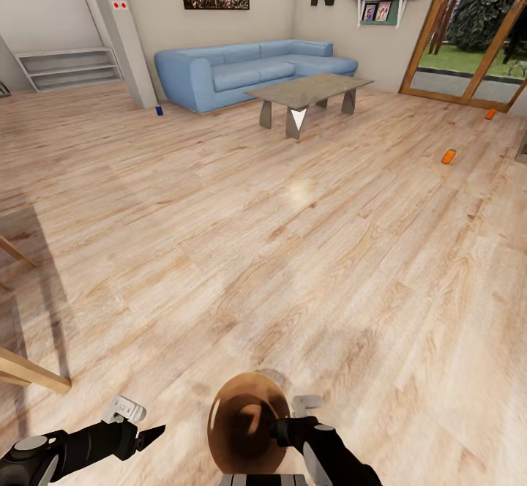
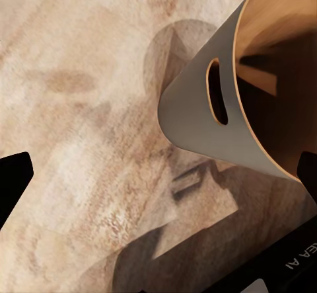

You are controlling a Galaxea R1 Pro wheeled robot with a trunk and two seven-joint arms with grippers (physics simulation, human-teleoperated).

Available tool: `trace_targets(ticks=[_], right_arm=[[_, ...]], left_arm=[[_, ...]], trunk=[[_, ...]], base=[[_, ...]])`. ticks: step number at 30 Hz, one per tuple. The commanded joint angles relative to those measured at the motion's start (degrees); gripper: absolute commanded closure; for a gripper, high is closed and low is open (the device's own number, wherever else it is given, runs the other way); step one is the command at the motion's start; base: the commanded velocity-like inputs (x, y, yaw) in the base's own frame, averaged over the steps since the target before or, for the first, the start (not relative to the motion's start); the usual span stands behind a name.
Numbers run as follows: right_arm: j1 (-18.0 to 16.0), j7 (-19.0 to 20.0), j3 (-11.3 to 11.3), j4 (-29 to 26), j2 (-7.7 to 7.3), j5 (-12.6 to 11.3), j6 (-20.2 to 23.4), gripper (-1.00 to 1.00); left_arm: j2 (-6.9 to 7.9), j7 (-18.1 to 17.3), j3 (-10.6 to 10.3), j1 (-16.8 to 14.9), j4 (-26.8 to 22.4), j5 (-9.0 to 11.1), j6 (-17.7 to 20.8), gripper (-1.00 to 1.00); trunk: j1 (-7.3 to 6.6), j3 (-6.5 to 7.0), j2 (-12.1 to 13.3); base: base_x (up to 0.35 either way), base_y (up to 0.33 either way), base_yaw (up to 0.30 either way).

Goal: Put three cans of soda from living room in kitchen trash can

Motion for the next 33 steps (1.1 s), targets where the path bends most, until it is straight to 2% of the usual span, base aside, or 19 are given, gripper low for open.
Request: trace_targets(ticks=[1,7,8,27,30,33], right_arm=[[0.00,0.04,0.51,-0.22,0.00,0.00,0.05,-1.00],[-0.02,-0.01,1.30,-1.44,0.00,-0.38,0.36,-1.00],[-0.02,-0.01,1.34,-1.59,0.00,-0.57,0.57,1.00],[0.00,0.07,1.37,-2.03,0.00,-0.65,0.72,1.00],[0.01,0.05,1.37,-5.26,0.00,-0.64,0.85,1.00],[0.01,0.00,1.30,-11.04,0.00,-0.63,3.83,1.00]], left_arm=[[0.00,0.01,0.00,0.00,0.00,0.00,0.00,-1.00],[0.00,0.02,0.00,0.00,0.00,0.00,0.03,-1.00],[0.00,0.02,0.00,0.00,0.00,0.00,0.04,-1.00],[0.00,0.08,-0.08,0.00,0.00,0.00,0.00,-1.00],[0.00,0.08,-0.08,0.00,0.00,0.00,0.00,-1.00],[0.00,0.06,-0.07,0.00,0.00,0.00,0.00,-1.00]], trunk=[[0.00,0.00,0.00],[0.00,0.00,0.00],[0.00,0.00,0.00],[0.00,0.00,0.00],[0.00,0.00,0.00],[0.00,0.00,0.00]], base=[[0.000,0.000,0.000],[0.000,0.000,0.000],[0.000,0.000,0.000],[0.000,0.000,0.000],[0.000,0.000,0.000],[0.000,0.000,0.000]])
